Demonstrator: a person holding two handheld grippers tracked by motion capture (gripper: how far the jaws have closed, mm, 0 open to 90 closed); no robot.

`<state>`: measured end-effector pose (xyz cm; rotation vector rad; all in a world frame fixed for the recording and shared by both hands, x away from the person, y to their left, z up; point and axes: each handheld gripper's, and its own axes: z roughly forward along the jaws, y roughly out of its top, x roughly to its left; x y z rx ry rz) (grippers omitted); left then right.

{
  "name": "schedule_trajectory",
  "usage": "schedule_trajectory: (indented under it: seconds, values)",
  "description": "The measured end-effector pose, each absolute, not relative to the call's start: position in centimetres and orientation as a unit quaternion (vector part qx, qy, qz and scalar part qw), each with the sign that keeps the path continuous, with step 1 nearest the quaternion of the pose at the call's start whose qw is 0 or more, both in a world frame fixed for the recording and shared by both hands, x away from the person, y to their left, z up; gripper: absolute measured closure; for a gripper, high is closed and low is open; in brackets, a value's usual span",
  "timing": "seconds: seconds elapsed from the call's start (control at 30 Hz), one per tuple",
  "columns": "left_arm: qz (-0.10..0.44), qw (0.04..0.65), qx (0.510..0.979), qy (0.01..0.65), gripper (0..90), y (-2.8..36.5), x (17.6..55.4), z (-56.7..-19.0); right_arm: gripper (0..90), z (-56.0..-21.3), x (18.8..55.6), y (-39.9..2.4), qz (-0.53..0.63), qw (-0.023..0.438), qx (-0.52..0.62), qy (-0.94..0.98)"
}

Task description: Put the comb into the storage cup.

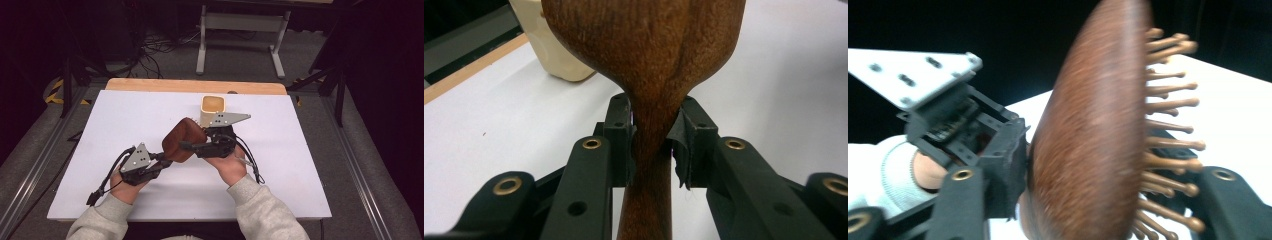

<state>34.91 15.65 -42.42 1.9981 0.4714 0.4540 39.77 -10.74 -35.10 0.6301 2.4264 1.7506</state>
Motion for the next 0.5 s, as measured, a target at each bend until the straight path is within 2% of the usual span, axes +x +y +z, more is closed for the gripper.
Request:
schedule_trajectory:
  seconds: [0.2,0.5]
  values:
    - [0.181,0.5,0.824,0.197,69.7,15.8,35.1,-42.5,52.6,-34.1,39.0,-10.0,0.566,0.041,0.173,0.805]
    - [0.165,0.519,0.816,0.195,66.3,16.0,35.3,-42.4,56.4,-33.6,38.5,-9.7,0.565,0.048,0.155,0.809]
